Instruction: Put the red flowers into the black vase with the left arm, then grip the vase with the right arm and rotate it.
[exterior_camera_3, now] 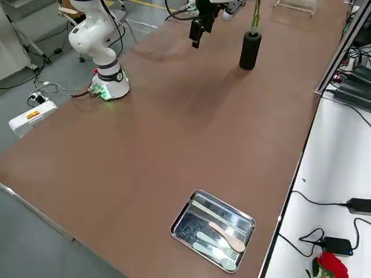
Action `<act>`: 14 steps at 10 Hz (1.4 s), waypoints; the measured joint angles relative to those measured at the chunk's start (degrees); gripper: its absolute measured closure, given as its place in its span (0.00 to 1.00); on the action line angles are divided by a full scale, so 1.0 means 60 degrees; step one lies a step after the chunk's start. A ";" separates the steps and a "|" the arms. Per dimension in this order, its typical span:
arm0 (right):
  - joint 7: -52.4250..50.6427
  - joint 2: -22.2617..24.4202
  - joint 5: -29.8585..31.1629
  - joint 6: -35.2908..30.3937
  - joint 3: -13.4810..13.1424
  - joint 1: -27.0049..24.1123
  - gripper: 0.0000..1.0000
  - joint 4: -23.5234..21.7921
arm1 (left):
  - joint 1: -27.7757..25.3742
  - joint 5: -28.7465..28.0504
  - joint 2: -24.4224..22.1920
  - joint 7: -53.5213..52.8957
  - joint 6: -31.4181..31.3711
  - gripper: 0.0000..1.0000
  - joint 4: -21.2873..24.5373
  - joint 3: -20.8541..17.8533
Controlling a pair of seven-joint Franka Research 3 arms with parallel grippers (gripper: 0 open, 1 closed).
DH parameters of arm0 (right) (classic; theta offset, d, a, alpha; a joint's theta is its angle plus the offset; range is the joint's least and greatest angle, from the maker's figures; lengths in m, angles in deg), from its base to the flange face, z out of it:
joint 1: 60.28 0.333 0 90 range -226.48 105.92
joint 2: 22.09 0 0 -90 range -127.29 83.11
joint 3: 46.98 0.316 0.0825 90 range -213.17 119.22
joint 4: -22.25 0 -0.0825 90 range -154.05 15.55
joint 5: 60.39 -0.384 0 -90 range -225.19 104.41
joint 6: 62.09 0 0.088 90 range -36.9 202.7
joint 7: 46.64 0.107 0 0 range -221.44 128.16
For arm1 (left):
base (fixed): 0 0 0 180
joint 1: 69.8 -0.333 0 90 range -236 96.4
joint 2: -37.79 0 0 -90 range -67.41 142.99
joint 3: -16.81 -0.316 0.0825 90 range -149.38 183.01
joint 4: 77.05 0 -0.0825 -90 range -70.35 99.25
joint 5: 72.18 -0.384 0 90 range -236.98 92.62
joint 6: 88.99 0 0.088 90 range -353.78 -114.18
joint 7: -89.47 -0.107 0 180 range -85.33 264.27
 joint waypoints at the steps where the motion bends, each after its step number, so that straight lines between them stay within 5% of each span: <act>1: 0.0000 0.0000 0.0000 0.0000 -0.0001 -0.0002 0.00 0.0000 | -0.0001 0.0000 0.0075 0.0014 0.0000 0.93 0.0007 -0.0006; 14: 0.0000 0.0000 0.0000 -0.0001 -0.0014 -0.0045 0.00 0.0000 | 0.0116 -0.0020 0.0926 0.0576 -0.0046 0.93 0.0014 -0.0009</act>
